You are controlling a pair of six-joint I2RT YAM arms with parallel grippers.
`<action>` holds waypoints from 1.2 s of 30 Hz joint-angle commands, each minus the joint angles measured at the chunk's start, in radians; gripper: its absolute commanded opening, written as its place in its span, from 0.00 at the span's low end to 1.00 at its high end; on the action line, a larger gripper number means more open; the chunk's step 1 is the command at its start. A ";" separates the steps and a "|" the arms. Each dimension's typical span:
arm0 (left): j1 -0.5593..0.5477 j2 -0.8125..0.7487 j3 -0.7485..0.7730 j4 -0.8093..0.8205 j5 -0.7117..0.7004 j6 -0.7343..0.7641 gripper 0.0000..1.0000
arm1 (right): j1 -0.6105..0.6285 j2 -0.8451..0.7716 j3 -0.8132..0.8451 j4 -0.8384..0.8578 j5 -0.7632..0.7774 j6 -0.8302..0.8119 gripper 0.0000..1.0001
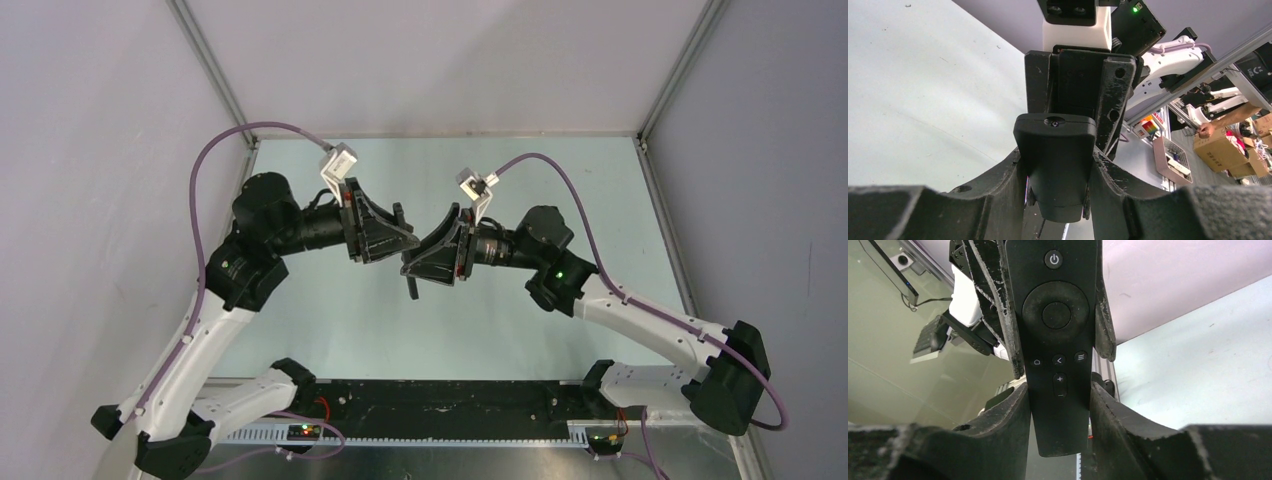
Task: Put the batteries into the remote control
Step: Adjust the remote control, then place the remote control at the center of the board.
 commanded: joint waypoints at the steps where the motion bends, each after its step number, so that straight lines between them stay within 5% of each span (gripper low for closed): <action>1: 0.002 -0.017 0.004 0.046 -0.013 -0.026 0.33 | 0.002 0.005 0.003 0.046 0.010 0.009 0.39; 3: 0.002 -0.021 -0.001 0.046 -0.037 -0.029 0.52 | 0.000 0.004 0.003 0.020 0.024 0.019 0.36; 4: 0.003 -0.024 -0.008 0.046 -0.081 -0.031 0.78 | -0.001 0.003 0.003 0.009 0.032 0.017 0.36; 6: 0.014 -0.035 -0.035 0.042 -0.210 -0.059 0.97 | -0.002 -0.001 0.003 -0.044 0.056 -0.004 0.35; 12: 0.155 -0.040 -0.163 0.014 -0.352 -0.201 1.00 | -0.043 -0.036 -0.074 -0.281 0.285 -0.030 0.31; 20: 0.215 -0.056 -0.286 -0.060 -0.510 -0.185 1.00 | -0.186 -0.044 -0.161 -0.678 0.750 -0.025 0.31; 36: 0.214 -0.061 -0.315 -0.118 -0.583 -0.188 1.00 | -0.367 0.216 -0.144 -0.834 1.139 0.068 0.38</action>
